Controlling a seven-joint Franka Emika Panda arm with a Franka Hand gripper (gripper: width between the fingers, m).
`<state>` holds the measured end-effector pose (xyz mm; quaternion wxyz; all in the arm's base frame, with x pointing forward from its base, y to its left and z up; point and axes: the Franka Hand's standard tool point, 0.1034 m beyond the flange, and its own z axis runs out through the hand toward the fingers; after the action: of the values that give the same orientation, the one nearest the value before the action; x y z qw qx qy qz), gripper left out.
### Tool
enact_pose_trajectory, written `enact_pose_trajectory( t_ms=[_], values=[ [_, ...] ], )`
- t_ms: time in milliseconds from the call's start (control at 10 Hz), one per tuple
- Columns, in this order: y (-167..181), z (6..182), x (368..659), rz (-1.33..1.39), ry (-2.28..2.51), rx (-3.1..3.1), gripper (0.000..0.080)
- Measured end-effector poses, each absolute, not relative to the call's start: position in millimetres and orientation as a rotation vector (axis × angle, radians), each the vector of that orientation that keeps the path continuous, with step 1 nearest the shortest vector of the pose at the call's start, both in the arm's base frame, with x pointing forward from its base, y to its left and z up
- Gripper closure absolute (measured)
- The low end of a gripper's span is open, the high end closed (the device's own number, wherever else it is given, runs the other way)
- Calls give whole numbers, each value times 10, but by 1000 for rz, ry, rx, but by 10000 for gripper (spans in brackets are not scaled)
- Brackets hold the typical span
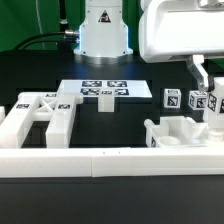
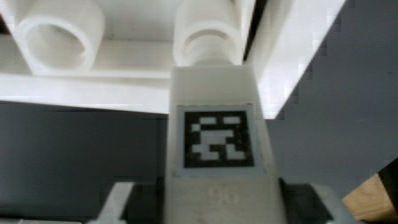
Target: Assemble chair
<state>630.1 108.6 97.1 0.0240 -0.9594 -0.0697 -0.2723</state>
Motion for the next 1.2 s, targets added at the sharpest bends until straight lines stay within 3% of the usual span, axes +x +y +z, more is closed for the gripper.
enact_pose_trajectory(
  t_ms=[1100,1200],
  values=[
    [1125,899,6219,-889,-233,-2953,514],
    [1126,899,6219,-889,-236,-2954,486]
  ],
)
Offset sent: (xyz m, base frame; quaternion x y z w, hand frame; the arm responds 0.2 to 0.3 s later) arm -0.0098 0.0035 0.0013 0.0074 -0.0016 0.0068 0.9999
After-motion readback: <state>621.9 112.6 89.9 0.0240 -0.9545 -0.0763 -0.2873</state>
